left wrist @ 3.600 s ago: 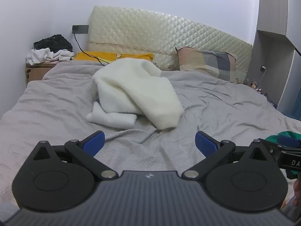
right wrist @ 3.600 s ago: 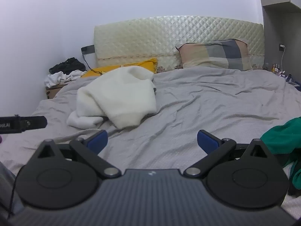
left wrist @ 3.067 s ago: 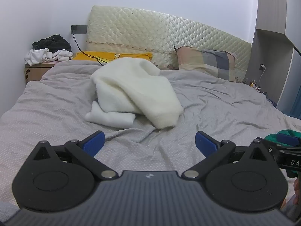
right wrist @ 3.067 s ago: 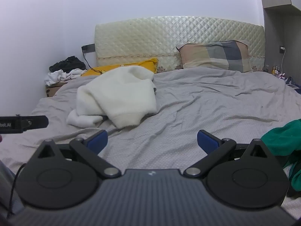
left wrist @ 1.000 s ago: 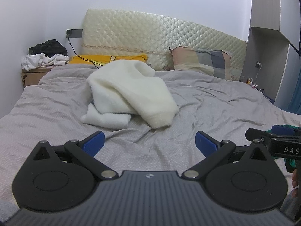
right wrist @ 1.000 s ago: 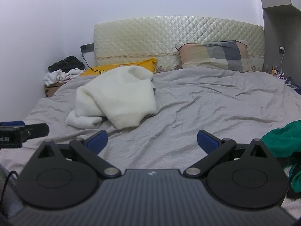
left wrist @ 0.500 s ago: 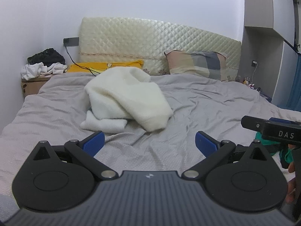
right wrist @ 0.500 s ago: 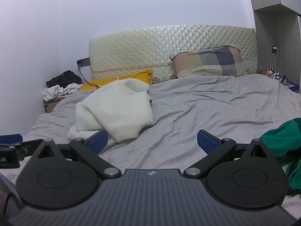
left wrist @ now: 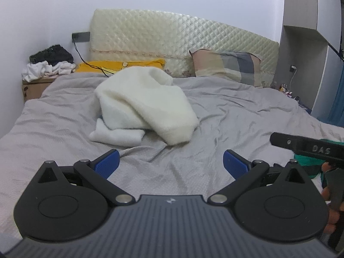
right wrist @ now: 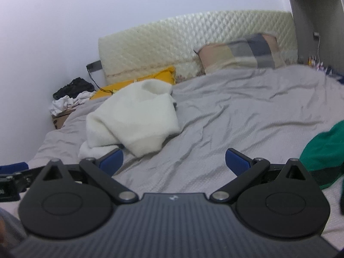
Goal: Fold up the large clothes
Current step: 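Approach the cream fleece garment on the bed with both tools open, then grasp a fleece edge with the left tool while the right tool grasps another edge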
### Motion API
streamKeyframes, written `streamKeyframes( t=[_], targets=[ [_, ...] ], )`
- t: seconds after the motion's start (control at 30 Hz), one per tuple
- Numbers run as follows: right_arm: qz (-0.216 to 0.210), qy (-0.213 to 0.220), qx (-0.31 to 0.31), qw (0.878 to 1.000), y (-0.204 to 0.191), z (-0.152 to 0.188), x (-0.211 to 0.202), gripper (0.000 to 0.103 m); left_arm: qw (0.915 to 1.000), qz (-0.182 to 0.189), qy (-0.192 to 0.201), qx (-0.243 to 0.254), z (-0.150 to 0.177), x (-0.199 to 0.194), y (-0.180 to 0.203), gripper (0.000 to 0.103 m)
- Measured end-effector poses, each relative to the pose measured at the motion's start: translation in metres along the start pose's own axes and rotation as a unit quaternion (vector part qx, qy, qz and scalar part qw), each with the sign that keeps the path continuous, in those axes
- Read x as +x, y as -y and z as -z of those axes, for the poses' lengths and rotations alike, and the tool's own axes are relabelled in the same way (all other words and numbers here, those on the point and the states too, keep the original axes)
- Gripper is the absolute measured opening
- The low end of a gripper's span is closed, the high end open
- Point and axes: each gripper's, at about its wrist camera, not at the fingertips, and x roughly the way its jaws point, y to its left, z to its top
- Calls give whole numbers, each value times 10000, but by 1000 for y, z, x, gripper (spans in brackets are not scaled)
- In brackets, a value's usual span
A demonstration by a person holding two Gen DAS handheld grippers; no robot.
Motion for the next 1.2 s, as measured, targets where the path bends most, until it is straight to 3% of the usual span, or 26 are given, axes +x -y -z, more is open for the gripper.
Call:
streamKeyframes(
  t=[0.3,0.6,0.8,1.2],
  targets=[
    [28,-35,-19,10000,-4,-16,37,103,9994,-111,58,316,-32,34,1,103],
    [96,-16,-64,9999,-5,-33,87,103,9988,-143,-421,215,-67,103,-16,103],
    [196,-143,-107,9996,2,-32,131,103,9967,-294,-703,263,-66,163,-27,103],
    [92,-243,-211,9994,7,-25,193,103,9934,-485,-977,-357,-52,251,-70,103]
  ],
)
